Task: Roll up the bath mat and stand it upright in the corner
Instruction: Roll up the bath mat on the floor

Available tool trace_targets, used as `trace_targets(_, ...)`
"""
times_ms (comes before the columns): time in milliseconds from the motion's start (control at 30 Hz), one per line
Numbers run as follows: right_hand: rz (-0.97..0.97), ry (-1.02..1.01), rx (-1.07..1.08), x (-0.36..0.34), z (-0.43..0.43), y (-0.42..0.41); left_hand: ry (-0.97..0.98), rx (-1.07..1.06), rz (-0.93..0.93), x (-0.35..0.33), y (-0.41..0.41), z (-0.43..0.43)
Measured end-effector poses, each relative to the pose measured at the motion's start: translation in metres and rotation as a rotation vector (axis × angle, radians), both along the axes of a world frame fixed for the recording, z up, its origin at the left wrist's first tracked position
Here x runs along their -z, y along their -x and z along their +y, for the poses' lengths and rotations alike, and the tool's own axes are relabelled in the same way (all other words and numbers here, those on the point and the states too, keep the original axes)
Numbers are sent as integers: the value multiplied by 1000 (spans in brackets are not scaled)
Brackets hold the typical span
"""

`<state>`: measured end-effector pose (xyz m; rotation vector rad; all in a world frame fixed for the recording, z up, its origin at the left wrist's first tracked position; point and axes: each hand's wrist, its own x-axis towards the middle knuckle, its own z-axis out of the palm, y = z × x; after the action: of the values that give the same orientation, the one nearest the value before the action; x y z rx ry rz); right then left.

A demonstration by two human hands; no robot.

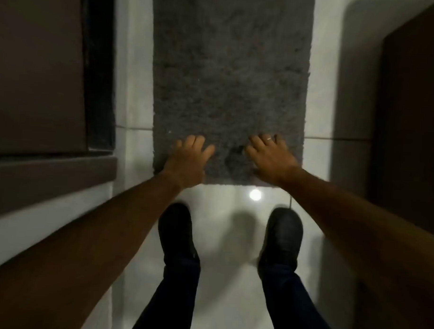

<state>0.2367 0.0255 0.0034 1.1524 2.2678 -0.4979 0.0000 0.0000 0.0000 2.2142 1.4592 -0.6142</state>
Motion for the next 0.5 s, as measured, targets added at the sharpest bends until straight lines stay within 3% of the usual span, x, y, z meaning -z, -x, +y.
trace_targets(200,-123,-40,-91,109,-70,-10,186,90,183,118,0,-64)
trace_targets(500,-104,-158,-166,137,-73,-22,-31,139,249,153,-5,-57)
